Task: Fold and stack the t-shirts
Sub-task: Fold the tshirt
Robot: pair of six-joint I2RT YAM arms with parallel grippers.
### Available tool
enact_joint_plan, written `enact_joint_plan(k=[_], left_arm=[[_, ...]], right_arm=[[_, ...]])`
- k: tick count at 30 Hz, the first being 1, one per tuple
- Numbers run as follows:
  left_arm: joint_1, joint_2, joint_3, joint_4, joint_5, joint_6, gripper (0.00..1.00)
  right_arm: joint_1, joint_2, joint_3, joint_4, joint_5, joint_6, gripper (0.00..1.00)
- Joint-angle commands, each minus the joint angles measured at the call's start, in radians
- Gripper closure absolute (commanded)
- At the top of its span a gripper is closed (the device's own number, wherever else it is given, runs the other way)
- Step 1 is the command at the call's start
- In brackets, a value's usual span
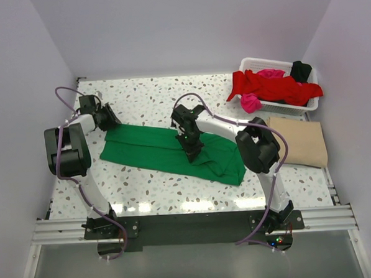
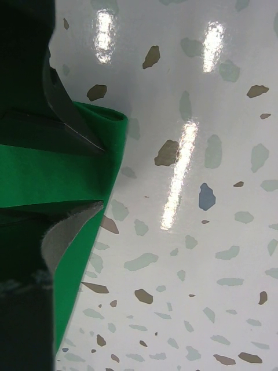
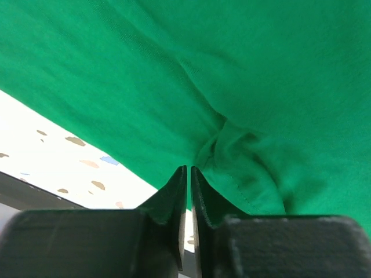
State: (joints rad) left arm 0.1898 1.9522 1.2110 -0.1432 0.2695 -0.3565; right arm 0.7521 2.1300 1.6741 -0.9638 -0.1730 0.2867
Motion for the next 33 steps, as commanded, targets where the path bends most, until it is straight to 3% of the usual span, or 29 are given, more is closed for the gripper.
enact_joint_plan(k=[1, 9, 22, 25, 29, 33], left_arm=[[0.017, -0.026, -0.022, -0.018, -0.009, 0.002, 0.58], [0.019, -0.024, -0.022, -0.019, -0.007, 0.002, 0.58], [0.019, -0.030, -0.021, -0.027, -0.009, 0.004, 0.58], [0.019, -0.030, -0.019, -0.027, -0.009, 0.005, 0.58], [0.020, -0.027, -0.015, -0.029, -0.007, 0.005, 0.58], [0.022, -0.026, -0.016, -0.027, -0.007, 0.004, 0.58]], right_arm=[[0.003, -0.011, 0.021, -0.043, 0.018, -0.009, 0.86], [0.010, -0.071, -0.076, -0.007, 0.049, 0.025, 0.69], [0.012, -0.019, -0.021, 0.007, 0.070, 0.002, 0.65], [0.012, -0.002, -0.007, 0.002, 0.067, 0.002, 0.67], [0.012, 0.005, -0.002, 0.004, 0.056, -0.003, 0.81], [0.012, 0.025, 0.010, -0.009, 0.027, -0.012, 0.84]])
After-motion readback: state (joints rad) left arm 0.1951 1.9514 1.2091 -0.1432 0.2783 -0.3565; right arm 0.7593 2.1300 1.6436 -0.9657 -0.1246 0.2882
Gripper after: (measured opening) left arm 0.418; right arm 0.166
